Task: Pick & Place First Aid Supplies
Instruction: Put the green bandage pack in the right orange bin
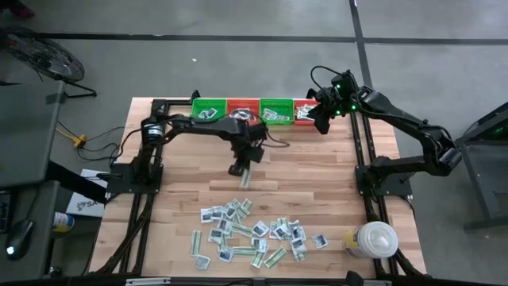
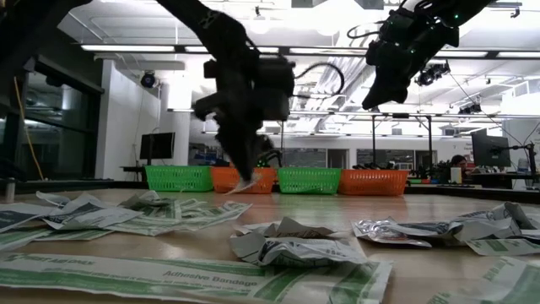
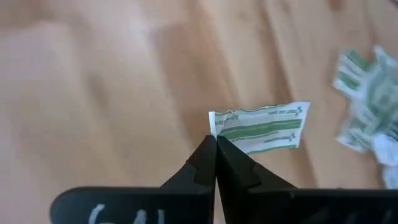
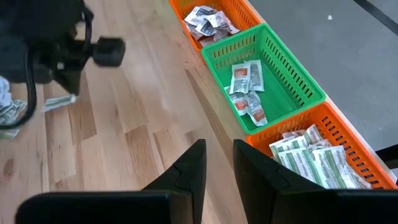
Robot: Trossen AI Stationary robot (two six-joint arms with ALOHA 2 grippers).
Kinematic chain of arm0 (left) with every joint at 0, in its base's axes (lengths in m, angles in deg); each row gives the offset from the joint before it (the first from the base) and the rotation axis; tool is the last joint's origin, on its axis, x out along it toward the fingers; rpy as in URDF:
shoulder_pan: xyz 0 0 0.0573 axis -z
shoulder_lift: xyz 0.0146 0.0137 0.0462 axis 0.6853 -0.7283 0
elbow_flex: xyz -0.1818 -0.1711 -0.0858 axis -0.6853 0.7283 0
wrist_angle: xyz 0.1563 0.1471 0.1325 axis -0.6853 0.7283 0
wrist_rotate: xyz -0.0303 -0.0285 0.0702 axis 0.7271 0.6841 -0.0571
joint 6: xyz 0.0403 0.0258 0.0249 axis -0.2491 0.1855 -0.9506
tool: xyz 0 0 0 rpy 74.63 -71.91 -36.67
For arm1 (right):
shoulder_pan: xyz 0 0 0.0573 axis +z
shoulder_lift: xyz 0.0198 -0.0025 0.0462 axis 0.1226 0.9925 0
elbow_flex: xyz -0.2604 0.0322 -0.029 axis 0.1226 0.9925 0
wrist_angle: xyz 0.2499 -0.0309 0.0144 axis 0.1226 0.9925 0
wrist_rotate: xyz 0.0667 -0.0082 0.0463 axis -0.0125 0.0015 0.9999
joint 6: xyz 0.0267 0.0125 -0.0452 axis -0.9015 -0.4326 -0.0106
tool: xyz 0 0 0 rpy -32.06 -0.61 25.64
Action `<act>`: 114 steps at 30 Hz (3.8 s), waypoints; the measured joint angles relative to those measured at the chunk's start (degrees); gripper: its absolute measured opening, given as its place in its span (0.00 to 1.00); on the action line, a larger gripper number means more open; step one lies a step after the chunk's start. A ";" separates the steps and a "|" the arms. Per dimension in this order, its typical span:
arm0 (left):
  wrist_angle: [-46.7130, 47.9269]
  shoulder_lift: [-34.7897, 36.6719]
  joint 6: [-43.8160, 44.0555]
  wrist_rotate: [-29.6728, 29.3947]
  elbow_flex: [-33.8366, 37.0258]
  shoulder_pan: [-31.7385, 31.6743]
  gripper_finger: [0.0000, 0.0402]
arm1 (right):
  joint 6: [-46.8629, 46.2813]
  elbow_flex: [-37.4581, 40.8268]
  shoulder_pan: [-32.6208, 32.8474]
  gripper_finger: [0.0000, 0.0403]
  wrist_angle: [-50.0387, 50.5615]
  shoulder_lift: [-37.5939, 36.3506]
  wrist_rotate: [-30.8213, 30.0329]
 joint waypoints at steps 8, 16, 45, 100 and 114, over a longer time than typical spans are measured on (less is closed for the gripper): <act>-0.77 3.16 1.92 -12.05 -8.94 -2.47 0.00 | -0.07 0.00 -0.02 0.18 -1.13 0.02 3.02; -3.70 3.31 3.35 -26.82 -22.93 -5.12 0.00 | -1.95 -0.02 -0.02 0.18 -5.67 0.02 7.29; -26.26 3.34 8.11 -31.68 -29.80 -8.80 0.00 | -9.83 -0.02 0.00 0.45 -30.85 0.92 8.53; -25.30 5.62 5.88 -32.76 -29.84 -9.19 0.37 | -12.28 -0.02 -1.46 0.00 -31.63 3.10 8.82; -8.81 12.85 2.88 -39.22 -29.88 -9.19 0.40 | -7.62 -0.02 -2.19 0.00 -25.64 3.10 4.61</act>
